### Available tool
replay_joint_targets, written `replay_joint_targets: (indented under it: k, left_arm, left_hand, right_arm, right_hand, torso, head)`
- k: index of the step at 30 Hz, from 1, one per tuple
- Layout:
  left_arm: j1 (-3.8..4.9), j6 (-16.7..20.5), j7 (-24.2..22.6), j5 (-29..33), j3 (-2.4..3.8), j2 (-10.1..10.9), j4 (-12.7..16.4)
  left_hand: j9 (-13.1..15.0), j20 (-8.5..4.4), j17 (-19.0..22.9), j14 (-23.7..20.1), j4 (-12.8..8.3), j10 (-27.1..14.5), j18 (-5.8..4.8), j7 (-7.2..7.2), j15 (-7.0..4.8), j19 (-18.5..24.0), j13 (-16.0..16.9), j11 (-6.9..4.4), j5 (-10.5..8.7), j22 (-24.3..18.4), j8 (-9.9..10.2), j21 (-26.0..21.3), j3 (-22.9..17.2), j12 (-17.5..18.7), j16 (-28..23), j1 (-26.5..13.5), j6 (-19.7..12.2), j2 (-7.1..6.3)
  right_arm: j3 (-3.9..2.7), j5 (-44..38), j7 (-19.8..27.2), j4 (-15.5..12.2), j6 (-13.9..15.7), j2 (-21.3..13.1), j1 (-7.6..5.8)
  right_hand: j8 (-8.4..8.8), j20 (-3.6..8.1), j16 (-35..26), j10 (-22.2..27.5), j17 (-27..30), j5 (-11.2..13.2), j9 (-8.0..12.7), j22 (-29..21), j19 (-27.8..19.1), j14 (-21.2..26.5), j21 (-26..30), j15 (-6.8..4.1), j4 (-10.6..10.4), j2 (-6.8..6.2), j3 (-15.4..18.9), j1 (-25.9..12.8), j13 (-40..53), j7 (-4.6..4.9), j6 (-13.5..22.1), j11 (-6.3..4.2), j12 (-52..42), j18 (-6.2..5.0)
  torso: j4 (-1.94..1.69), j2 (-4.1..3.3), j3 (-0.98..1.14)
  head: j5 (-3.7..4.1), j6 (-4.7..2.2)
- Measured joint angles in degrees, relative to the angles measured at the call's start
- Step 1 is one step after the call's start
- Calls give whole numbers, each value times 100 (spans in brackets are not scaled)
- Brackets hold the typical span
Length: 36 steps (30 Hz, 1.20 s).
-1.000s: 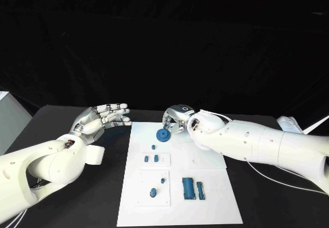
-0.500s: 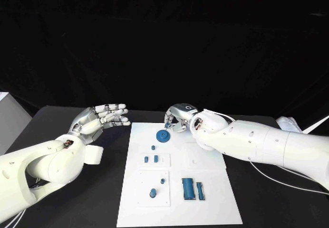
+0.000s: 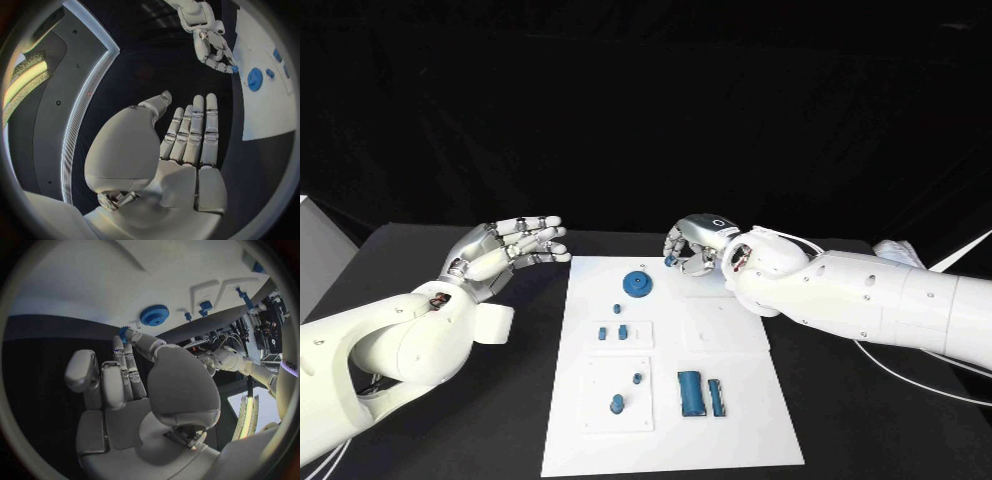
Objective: Assemble the parts on the task board
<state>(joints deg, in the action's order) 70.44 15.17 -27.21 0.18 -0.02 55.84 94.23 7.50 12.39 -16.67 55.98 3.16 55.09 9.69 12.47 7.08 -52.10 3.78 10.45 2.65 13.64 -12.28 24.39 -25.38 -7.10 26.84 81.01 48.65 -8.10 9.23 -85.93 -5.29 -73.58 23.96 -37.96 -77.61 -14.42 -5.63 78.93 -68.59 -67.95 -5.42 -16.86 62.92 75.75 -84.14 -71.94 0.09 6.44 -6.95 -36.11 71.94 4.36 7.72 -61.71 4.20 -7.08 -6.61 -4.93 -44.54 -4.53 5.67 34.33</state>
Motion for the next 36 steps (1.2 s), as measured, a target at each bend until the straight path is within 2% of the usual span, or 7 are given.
replay_joint_targets:
  k: [5,11,12,15,26,36]
  left_arm:
    - [0,0,0,0,0,4,-4]
    - [0,-1,1,0,0,-3,-19]
    - [0,-2,1,0,0,-5,-23]
    - [0,-2,2,0,0,-7,-32]
    - [0,-2,3,0,0,-30,-47]
    - [0,2,3,0,-1,-21,-45]
  left_hand:
    - [0,0,0,0,0,0,0,0,0,0,0,0,0,0,0,0,0,0,0,0,0,0]
    - [0,0,0,0,0,0,0,0,0,0,0,0,0,0,0,0,0,0,0,0,0,0]
    - [0,0,0,0,0,0,0,0,0,0,0,0,0,-1,0,0,0,0,0,0,0,0]
    - [0,0,1,0,0,0,0,0,0,0,0,0,0,-1,0,0,0,0,0,0,0,0]
    - [0,0,-7,0,0,0,0,0,0,-1,0,0,0,13,0,35,0,0,27,-23,0,23]
    - [0,0,-13,-20,-16,0,1,0,20,41,0,0,0,27,0,35,-16,27,26,-23,0,23]
  right_arm:
    - [28,-44,-141,-274,-126,-280,4]
    - [53,-139,-292,-484,-302,-439,30]
    - [59,-161,-319,-515,-347,-462,37]
    - [71,-212,-376,-569,-445,-508,53]
    - [90,-391,-542,-591,-679,-432,131]
    - [91,-530,-688,-524,-694,-308,160]
  right_hand:
    - [-35,-21,23,-1,-18,-52,0,52,21,0,-5,0,-9,-1,3,0,-1,0,0,-1,1,0]
    - [-37,-1,23,0,-30,-83,0,73,41,0,-30,0,-23,-1,-11,0,3,0,0,-1,8,3]
    - [-37,-2,39,0,-34,-83,0,81,41,0,-29,0,-23,-2,-10,0,3,0,1,0,8,57]
    - [-37,-2,44,0,-37,-88,0,92,41,0,-29,0,-39,-25,6,-24,4,0,1,0,8,58]
    - [-32,-2,44,0,-43,-103,0,119,40,21,-51,-20,-39,-41,6,-39,5,3,7,0,8,55]
    - [-66,-2,64,-21,-52,-137,0,135,81,21,-50,-20,-63,-48,-1,-46,2,5,13,-21,31,50]
  torso:
    - [37,13,22]
    - [71,30,45]
    - [75,32,49]
    - [83,40,59]
    - [100,43,60]
    - [75,47,50]
  head:
    - [1,22]
    - [-13,47]
    - [-16,48]
    - [-17,54]
    - [-12,43]
    - [-31,48]
